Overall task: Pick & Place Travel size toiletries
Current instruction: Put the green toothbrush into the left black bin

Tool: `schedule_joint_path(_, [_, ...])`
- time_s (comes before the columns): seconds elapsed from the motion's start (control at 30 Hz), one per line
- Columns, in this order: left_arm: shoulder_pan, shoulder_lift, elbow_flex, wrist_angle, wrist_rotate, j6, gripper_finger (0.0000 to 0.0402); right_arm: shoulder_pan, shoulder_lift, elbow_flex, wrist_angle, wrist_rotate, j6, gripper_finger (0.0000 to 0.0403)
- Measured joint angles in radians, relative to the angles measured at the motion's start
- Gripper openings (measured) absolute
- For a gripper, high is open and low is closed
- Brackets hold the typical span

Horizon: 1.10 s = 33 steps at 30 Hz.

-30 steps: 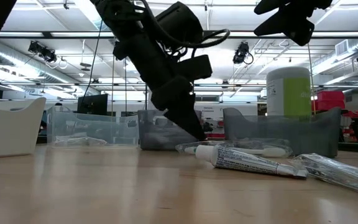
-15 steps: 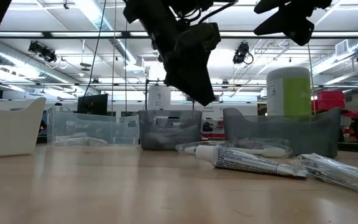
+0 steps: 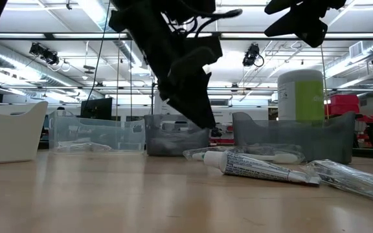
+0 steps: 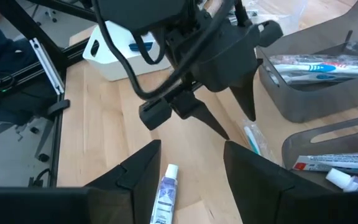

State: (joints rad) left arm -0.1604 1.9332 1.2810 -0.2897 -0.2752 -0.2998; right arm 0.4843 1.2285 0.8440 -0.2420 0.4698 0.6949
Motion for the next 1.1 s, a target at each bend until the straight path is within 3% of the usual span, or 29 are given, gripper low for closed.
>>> schedule_joint_path(0.2, [0.0,0.022,-0.028,0.068,-0.002,0.009,0.0227,0.0,0.0,0.0,0.0,0.0,-0.003,0.019])
schedule_joint_path(0.43, [-0.024,0.104,-0.021,0.07,-0.024,-0.265,0.0231,0.0,0.0,0.0,0.003,0.0,-0.004,0.0187])
schedule_joint_path(0.6, [-0.014,0.137,-0.017,0.095,-0.113,-0.343,0.023,0.0,0.0,0.0,-0.002,-0.001,-0.004,0.0186])
schedule_joint_path(0.7, [-0.003,0.141,-0.017,0.098,-0.131,-0.317,0.023,0.0,0.0,0.0,-0.003,0.0,-0.004,0.0188])
schedule_joint_path(0.87, [0.0,0.14,-0.013,0.106,-0.077,-0.213,0.0229,0.0,0.0,0.0,-0.003,0.0,-0.004,0.0191])
schedule_joint_path(1.1, [-0.034,0.14,0.065,0.087,-0.049,-0.123,0.0229,0.0,0.0,0.0,-0.003,0.0,-0.004,0.0186])
